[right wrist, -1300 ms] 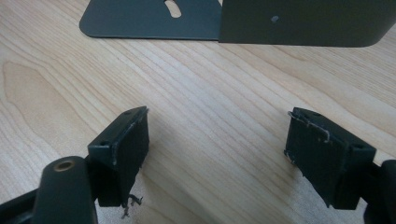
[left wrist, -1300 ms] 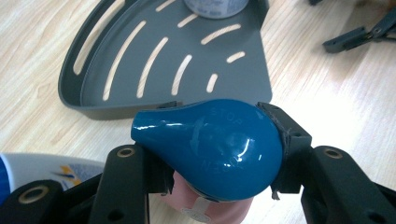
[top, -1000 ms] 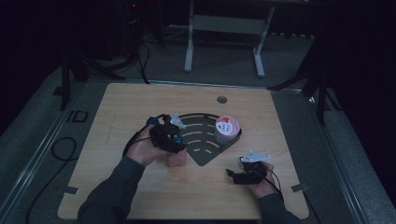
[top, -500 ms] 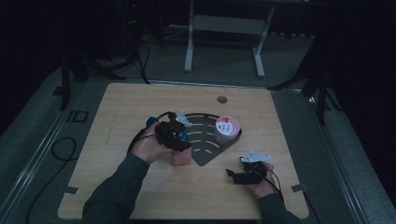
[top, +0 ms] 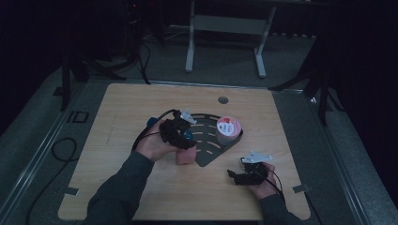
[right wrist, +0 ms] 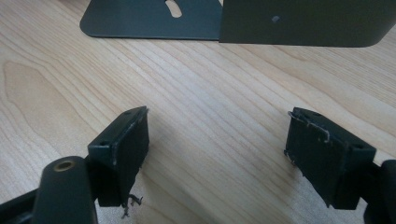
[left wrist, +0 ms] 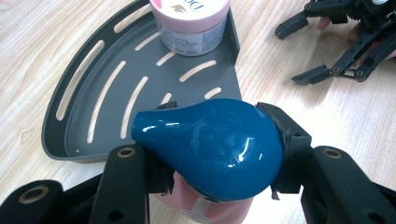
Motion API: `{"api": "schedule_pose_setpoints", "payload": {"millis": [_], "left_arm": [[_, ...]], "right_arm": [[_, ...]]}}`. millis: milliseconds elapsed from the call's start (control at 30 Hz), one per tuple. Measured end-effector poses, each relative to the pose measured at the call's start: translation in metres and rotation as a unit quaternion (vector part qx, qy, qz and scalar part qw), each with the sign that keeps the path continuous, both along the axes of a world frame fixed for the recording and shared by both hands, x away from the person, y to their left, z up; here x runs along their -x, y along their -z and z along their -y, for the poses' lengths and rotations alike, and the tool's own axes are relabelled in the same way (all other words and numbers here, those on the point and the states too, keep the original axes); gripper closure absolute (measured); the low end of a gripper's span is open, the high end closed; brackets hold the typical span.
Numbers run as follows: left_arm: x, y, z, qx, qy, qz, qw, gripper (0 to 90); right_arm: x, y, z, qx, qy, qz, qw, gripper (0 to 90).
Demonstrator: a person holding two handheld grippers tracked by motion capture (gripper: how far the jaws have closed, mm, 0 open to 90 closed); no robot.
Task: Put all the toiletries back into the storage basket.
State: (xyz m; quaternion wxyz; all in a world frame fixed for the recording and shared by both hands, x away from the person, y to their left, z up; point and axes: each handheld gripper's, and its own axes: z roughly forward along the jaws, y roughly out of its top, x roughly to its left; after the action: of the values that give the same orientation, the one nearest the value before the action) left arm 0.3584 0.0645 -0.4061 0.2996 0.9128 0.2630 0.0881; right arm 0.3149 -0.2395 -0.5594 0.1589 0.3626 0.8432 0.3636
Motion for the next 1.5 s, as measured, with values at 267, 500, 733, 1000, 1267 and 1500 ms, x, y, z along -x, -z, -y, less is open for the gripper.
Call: {"api": "schedule_pose_setpoints", "payload": {"millis": [267,500,733,1000,1267,1500], "left_arm": [[-0.004,-0.002,0.006,0.003,0.001,0.001,1.0,51.0],[-0.008,-0.004,0.013,0.004,0.004,0.0,1.0,51.1],[-0.012,-0.004,0.018,0.0,0.004,-0.005,1.0,51.1],[-0.018,-0.005,0.024,-0.004,0.005,-0.008,0.9999,51.2],[-0.025,-0.007,0.031,-0.01,0.005,-0.01,0.9999,51.2],[-0.03,-0.009,0.037,-0.017,0.008,-0.009,0.9998,51.3]], "right_arm": [[0.0,0.0,0.0,0.0,0.0,0.0,1.0,21.0],[0.0,0.0,0.0,0.0,-0.001,0.0,1.0,21.0],[0.0,0.0,0.0,0.0,-0.002,0.0,1.0,21.0],[0.0,0.0,0.0,0.0,-0.002,0.0,1.0,21.0],[0.0,0.0,0.0,0.0,-0.002,0.0,1.0,21.0],[0.0,0.0,0.0,0.0,-0.003,0.0,1.0,21.0]]}}
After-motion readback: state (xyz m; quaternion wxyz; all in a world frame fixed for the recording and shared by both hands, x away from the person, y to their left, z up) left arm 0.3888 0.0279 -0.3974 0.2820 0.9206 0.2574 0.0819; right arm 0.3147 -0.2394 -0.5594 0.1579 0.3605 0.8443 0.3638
